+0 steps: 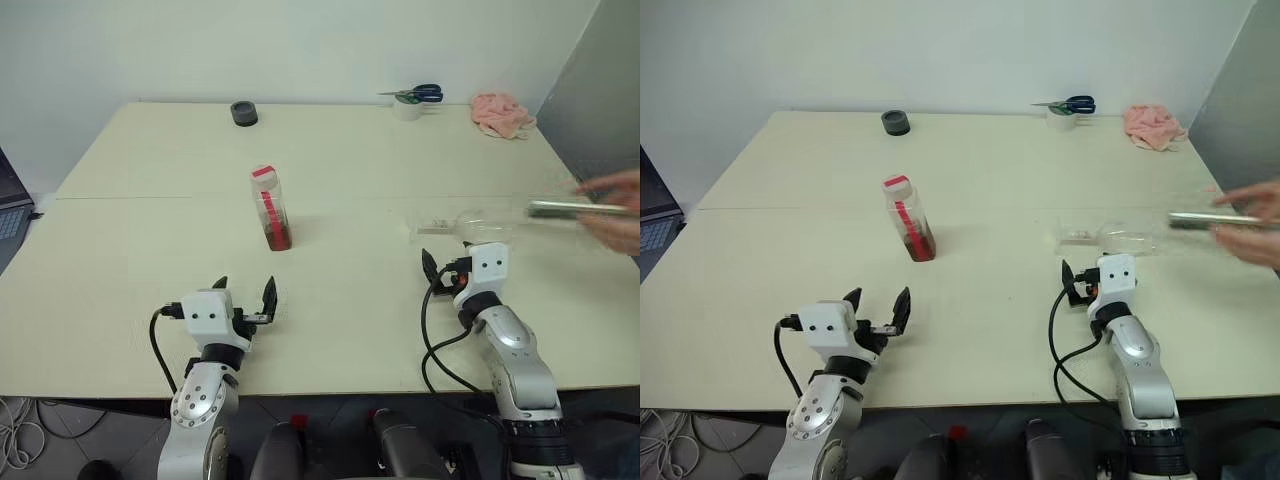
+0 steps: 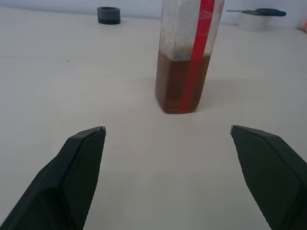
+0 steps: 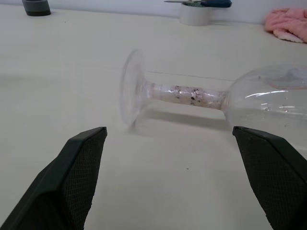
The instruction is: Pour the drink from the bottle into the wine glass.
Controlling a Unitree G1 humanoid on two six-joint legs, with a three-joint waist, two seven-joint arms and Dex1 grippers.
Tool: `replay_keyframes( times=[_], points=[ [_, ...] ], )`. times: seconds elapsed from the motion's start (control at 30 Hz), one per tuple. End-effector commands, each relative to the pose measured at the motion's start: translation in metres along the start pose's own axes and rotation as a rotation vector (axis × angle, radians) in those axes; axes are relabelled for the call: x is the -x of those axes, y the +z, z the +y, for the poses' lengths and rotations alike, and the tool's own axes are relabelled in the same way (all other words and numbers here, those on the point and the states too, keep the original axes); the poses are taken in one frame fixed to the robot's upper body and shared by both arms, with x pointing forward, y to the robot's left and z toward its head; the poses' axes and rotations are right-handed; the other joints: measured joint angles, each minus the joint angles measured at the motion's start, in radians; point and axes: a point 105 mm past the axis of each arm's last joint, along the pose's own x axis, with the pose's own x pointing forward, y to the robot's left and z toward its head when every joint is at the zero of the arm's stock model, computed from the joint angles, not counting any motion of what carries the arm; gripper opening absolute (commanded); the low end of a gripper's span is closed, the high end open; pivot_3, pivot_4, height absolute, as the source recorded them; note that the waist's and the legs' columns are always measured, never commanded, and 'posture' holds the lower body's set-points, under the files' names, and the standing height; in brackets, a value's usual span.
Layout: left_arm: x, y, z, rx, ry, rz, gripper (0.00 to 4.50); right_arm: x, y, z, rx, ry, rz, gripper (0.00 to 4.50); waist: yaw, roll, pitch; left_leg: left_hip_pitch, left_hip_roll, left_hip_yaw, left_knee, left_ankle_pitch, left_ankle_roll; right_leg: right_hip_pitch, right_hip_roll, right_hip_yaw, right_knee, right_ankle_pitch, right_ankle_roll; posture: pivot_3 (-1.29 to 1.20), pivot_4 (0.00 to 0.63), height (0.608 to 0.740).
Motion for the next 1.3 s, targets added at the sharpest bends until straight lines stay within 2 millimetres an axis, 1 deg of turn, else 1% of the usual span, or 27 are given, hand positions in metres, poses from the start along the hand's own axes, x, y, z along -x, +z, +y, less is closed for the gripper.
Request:
replay_keyframes(
  times=[0.03, 0.2, 0.27, 0.37, 0.43, 0.5, 0.53, 0.6, 0.67, 0.7, 0.73, 0.8, 0.87, 0.97, 1.17, 1.3],
  points=[
    [-0.001, 0.013, 0.000, 0.007, 0.000, -0.046, 4.47, 0.002, 0.013, 0.002, -0.003, 0.015, -0.047, 4.50, 0.000, 0.000, 0.000, 0.000, 0.000, 0.000, 0.000, 0.000, 0.000, 0.000, 0.000, 0.000, 0.000, 0.000, 0.000, 0.00, 0.150, 0.740],
    [-0.002, 0.012, -0.003, 0.015, -0.008, -0.050, 4.47, 0.002, 0.015, 0.008, 0.014, 0.054, -0.054, 4.50, 0.000, 0.000, 0.000, 0.000, 0.000, 0.000, 0.000, 0.000, 0.000, 0.000, 0.000, 0.000, 0.000, 0.000, 0.000, 0.00, 0.150, 0.740],
    [-0.005, 0.014, -0.005, 0.003, -0.005, -0.058, 4.47, 0.002, 0.020, 0.018, 0.041, 0.127, -0.062, 4.50, 0.000, 0.000, 0.000, 0.000, 0.000, 0.000, 0.000, 0.000, 0.000, 0.000, 0.000, 0.000, 0.000, 0.000, 0.000, 0.00, 0.150, 0.740],
    [-0.013, 0.022, -0.004, -0.027, 0.023, -0.081, 4.47, 0.001, 0.037, 0.043, 0.096, 0.297, -0.104, 4.50, 0.000, 0.000, 0.000, 0.000, 0.000, 0.000, 0.000, 0.000, 0.000, 0.000, 0.000, 0.000, 0.000, 0.000, 0.000, 0.00, 0.150, 0.740],
    [-0.022, 0.036, -0.006, -0.042, 0.053, -0.117, 4.47, -0.001, 0.051, 0.057, 0.131, 0.416, -0.133, 4.50, 0.000, 0.000, 0.000, 0.000, 0.000, 0.000, 0.000, 0.000, 0.000, 0.000, 0.000, 0.000, 0.000, 0.000, 0.000, 0.00, 0.150, 0.740],
    [-0.033, 0.051, -0.007, -0.041, 0.076, -0.150, 4.47, -0.005, 0.067, 0.067, 0.121, 0.530, -0.145, 4.50, 0.001, 0.000, 0.000, 0.000, 0.000, -0.002, 0.002, 0.000, 0.000, 0.001, 0.000, -0.001, 0.000, 0.000, 0.001, 0.00, 0.150, 0.740],
    [-0.039, 0.055, -0.009, -0.047, 0.085, -0.141, 4.47, -0.005, 0.074, 0.076, 0.117, 0.611, -0.145, 4.50, 0.001, 0.000, 0.000, -0.001, -0.001, -0.002, 0.002, 0.000, 0.000, 0.001, 0.000, -0.002, 0.000, 0.000, 0.001, 0.00, 0.150, 0.740],
    [-0.047, 0.058, -0.012, -0.062, 0.079, -0.129, 4.47, -0.004, 0.081, 0.089, 0.128, 0.725, -0.141, 4.50, 0.001, 0.000, 0.000, -0.001, -0.001, -0.003, 0.002, 0.000, 0.000, 0.002, 0.000, -0.002, 0.000, 0.001, 0.001, 0.00, 0.150, 0.740],
    [-0.057, 0.058, -0.015, -0.032, 0.089, -0.098, 4.47, 0.003, 0.084, 0.108, 0.155, 0.885, -0.117, 4.50, 0.002, 0.000, 0.000, -0.002, -0.001, -0.004, 0.002, 0.000, 0.000, 0.002, 0.000, -0.003, -0.001, 0.001, 0.001, 0.00, 0.150, 0.740],
    [-0.062, 0.061, -0.019, -0.028, 0.076, -0.103, 4.47, 0.006, 0.085, 0.115, 0.167, 0.946, -0.107, 4.50, 0.002, 0.000, 0.000, -0.002, -0.001, -0.005, 0.002, 0.000, 0.000, 0.002, 0.000, -0.004, -0.001, 0.001, 0.001, 0.00, 0.150, 0.740],
    [-0.066, 0.064, -0.024, -0.060, 0.058, -0.110, 4.47, 0.008, 0.086, 0.120, 0.170, 0.984, -0.106, 4.50, 0.003, 0.000, 0.000, -0.002, -0.001, -0.005, 0.002, 0.000, 0.000, 0.001, 0.000, -0.004, -0.001, 0.001, 0.001, 0.00, 0.150, 0.740],
    [-0.071, 0.068, -0.026, -0.072, 0.072, -0.125, 4.47, 0.008, 0.088, 0.127, 0.165, 1.014, -0.112, 4.50, 0.003, 0.000, 0.000, -0.002, -0.002, -0.006, 0.002, 0.000, 0.000, 0.002, 0.000, -0.004, -0.001, 0.001, 0.001, 0.00, 0.150, 0.740],
    [-0.076, 0.067, -0.028, -0.087, 0.069, -0.117, 4.47, 0.011, 0.089, 0.132, 0.164, 1.049, -0.111, 4.50, 0.003, 0.000, 0.000, -0.002, -0.002, -0.006, 0.003, 0.000, 0.000, 0.002, -0.001, -0.004, 0.000, 0.001, 0.001, 0.00, 0.150, 0.740],
    [-0.082, 0.070, -0.033, -0.077, 0.062, -0.123, 4.47, 0.008, 0.091, 0.136, 0.158, 1.045, -0.118, 4.50, 0.004, 0.000, 0.000, -0.003, -0.003, -0.006, 0.003, 0.000, 0.000, 0.002, -0.001, -0.005, 0.000, 0.001, 0.001, 0.00, 0.150, 0.740],
    [-0.094, 0.074, -0.043, -0.081, 0.050, -0.140, 4.47, -0.003, 0.097, 0.135, 0.158, 0.990, -0.146, 4.50, 0.004, 0.000, 0.000, -0.003, -0.003, -0.007, 0.003, 0.000, 0.000, 0.002, -0.002, -0.005, 0.000, 0.001, 0.001, 0.00, 0.150, 0.740],
    [-0.103, 0.080, -0.044, -0.078, 0.052, -0.160, 4.47, -0.007, 0.102, 0.134, 0.155, 0.973, -0.160, 4.50, 0.004, 0.000, 0.000, -0.003, -0.003, -0.007, 0.003, 0.000, 0.000, 0.002, -0.002, -0.005, 0.000, 0.001, 0.001, 0.00, 0.150, 0.740]
  ],
)
